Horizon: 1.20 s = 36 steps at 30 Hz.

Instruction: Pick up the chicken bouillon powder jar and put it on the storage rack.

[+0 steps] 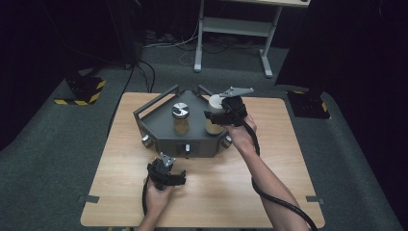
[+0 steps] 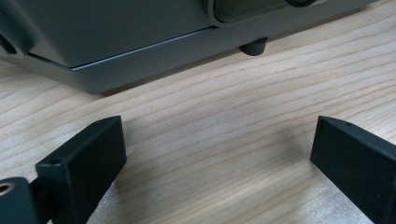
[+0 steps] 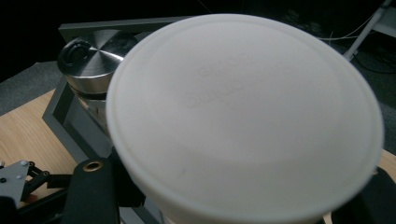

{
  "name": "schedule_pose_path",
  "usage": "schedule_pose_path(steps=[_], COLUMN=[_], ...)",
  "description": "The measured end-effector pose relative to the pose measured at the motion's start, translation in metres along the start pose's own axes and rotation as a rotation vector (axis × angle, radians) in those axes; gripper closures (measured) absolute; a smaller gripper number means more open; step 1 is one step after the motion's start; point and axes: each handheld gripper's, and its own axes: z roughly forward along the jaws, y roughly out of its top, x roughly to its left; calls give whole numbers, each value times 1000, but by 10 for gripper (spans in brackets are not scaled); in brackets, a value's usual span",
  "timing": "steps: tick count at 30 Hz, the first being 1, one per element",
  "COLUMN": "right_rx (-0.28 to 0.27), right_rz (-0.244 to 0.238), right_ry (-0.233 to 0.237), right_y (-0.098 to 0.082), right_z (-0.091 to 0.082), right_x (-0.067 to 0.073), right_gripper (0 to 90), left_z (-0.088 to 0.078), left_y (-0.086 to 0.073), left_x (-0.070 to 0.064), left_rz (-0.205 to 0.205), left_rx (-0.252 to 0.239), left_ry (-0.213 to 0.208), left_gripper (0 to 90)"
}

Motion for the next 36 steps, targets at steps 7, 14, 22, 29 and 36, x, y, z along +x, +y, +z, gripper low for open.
schedule_pose_path(steps=[7, 14, 22, 29, 36], right_rx=[6, 11, 5, 1, -4], right_rz=[16, 15, 33, 32, 21], right_ry=[-13, -22, -26, -51, -57], right_y=[0, 1, 0, -3, -5], right_z=[11, 21, 27, 28, 28], right_x=[1, 4, 6, 10, 12], right_gripper=[345, 345, 345, 345, 343], left_z=[0, 0, 0, 0, 0], left_y=[0, 0, 0, 0, 0], left_x=[0, 1, 1, 1, 1], left_rz=[-1, -3, -3, -4, -3], left_rx=[-1, -1, -1, -2, -1], left_ry=[-1, -3, -3, -4, -3], left_gripper=[33, 34, 34, 35, 35])
